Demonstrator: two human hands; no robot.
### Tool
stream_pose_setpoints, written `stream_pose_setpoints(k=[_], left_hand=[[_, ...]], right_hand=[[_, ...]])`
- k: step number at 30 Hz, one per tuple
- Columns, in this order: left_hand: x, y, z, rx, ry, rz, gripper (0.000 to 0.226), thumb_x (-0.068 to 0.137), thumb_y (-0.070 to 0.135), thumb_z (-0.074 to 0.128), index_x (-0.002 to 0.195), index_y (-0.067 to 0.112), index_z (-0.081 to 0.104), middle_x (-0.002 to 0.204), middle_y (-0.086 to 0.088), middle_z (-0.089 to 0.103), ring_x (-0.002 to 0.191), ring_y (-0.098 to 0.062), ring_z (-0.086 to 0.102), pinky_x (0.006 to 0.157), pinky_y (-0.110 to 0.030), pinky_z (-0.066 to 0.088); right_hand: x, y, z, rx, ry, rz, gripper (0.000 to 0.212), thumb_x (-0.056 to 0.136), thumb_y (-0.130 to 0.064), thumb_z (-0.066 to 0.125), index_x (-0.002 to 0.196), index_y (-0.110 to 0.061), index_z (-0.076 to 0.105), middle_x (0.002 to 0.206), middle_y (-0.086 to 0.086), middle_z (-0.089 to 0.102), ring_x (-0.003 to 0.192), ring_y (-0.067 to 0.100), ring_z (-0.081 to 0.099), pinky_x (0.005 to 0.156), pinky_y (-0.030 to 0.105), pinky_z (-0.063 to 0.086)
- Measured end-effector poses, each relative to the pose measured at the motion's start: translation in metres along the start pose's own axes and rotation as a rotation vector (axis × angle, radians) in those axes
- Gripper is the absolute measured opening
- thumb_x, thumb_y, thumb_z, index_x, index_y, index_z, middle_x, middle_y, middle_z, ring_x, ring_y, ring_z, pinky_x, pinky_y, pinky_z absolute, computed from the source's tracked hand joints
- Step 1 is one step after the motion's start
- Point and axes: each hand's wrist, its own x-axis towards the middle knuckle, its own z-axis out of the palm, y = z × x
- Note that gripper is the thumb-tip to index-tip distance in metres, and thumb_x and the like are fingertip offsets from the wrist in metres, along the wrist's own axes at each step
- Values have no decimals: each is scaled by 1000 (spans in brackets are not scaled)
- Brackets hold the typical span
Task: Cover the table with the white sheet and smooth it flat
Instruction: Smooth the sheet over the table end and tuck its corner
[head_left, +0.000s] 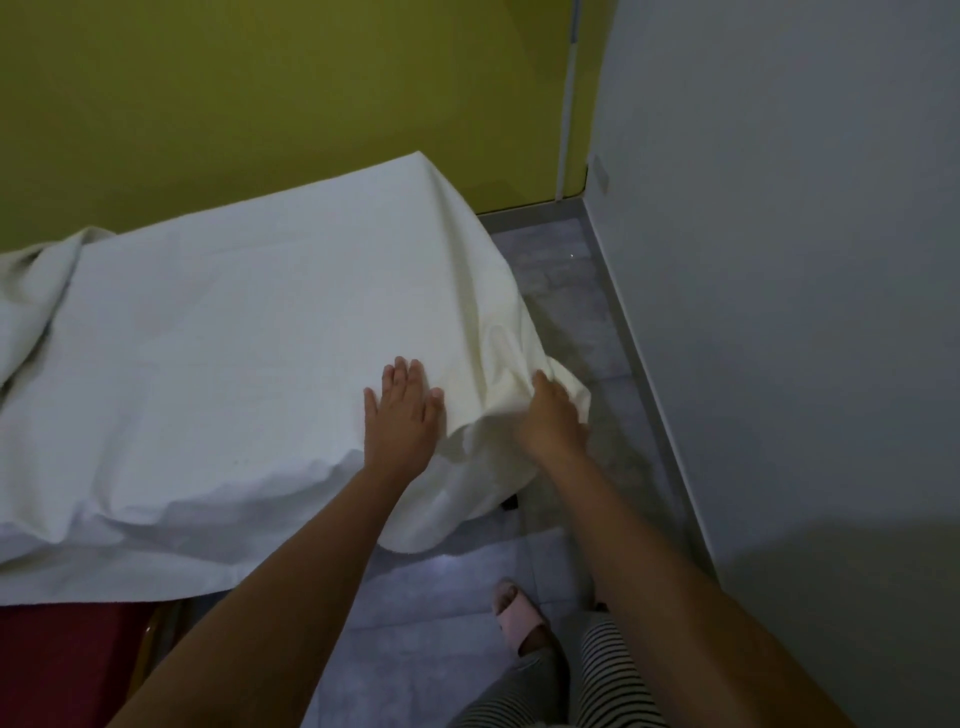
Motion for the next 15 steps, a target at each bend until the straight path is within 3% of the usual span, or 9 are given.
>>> stream_pose_setpoints(k=[3, 6, 7, 10, 12, 15], left_hand=[[0, -1, 2, 11, -7, 16, 57, 102, 38, 19, 151, 10, 11, 160, -10, 6, 148, -24, 3, 118, -46, 1], [0, -4, 5, 20, 25, 25, 55, 102, 36, 20, 151, 10, 14, 159, -11, 9, 148, -24, 4, 118, -46, 2], [0, -4, 7, 21, 34, 25, 54, 102, 35, 21, 150, 10, 15, 159, -11, 10, 148, -24, 5, 118, -46, 2], [-1, -3, 8, -8, 47, 6, 53, 102, 33, 21, 150, 10, 16, 159, -10, 11, 148, -22, 5, 118, -45, 1], [0, -3, 7, -14, 48, 5, 53, 102, 33, 22, 150, 10, 18, 159, -10, 12, 148, -22, 6, 118, -45, 2], [-1, -5, 7, -7, 46, 21, 52, 102, 32, 22, 150, 11, 17, 159, -10, 12, 148, -22, 6, 118, -45, 3]], right_hand=[[-2, 3, 1, 261, -80, 13, 53, 89, -17, 55, 140, -12, 39, 137, 12, 51, 122, 32, 50, 98, 37, 44], [-13, -6, -1, 270, -29, -72, 28, 89, -19, 52, 112, -9, 64, 115, 11, 65, 104, 31, 60, 77, 29, 46], [-18, -10, 0, 264, 21, -81, 28, 88, -17, 49, 109, -11, 67, 114, 10, 66, 106, 31, 60, 78, 30, 45], [-23, -15, 9, 278, 159, -29, 35, 89, -12, 45, 108, -24, 71, 132, 3, 57, 123, 32, 46, 101, 40, 36], [-13, -12, 12, 413, 151, 46, 33, 89, -7, 47, 98, -21, 75, 138, 9, 51, 123, 35, 45, 106, 43, 33], [4, -3, 7, 874, 35, 300, 18, 84, 1, 56, 78, -6, 71, 102, 18, 65, 95, 30, 60, 91, 41, 50]])
